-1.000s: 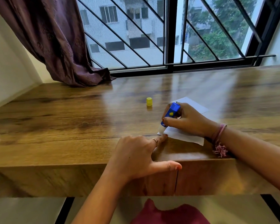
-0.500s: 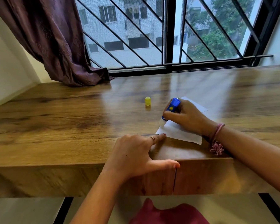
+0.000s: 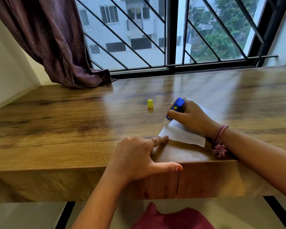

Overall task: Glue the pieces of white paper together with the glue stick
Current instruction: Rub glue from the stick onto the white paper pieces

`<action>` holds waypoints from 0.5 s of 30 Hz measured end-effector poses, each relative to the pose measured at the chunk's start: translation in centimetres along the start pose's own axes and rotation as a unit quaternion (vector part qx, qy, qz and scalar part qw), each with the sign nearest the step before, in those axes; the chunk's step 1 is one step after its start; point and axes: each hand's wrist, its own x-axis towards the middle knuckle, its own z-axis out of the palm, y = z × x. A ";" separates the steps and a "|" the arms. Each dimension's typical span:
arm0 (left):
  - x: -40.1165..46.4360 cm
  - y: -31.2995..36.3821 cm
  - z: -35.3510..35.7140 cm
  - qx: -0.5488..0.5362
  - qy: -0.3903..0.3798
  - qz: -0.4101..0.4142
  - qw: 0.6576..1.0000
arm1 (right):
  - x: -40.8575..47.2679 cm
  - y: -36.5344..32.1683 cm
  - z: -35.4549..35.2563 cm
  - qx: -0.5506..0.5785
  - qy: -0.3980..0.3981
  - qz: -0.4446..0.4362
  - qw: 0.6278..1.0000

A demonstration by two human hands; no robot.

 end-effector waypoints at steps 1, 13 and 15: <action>0.0 0.0 0.0 -0.001 -0.002 -0.001 1.000 | 0.0 0.0 0.0 -0.003 -0.002 -0.002 1.000; 0.0 0.1 -0.3 -0.017 -0.004 0.005 1.000 | 0.1 0.1 -0.1 0.004 0.005 0.018 1.000; 0.0 0.1 -0.2 -0.019 -0.003 0.007 1.000 | 0.3 0.2 0.0 0.011 0.021 0.047 0.999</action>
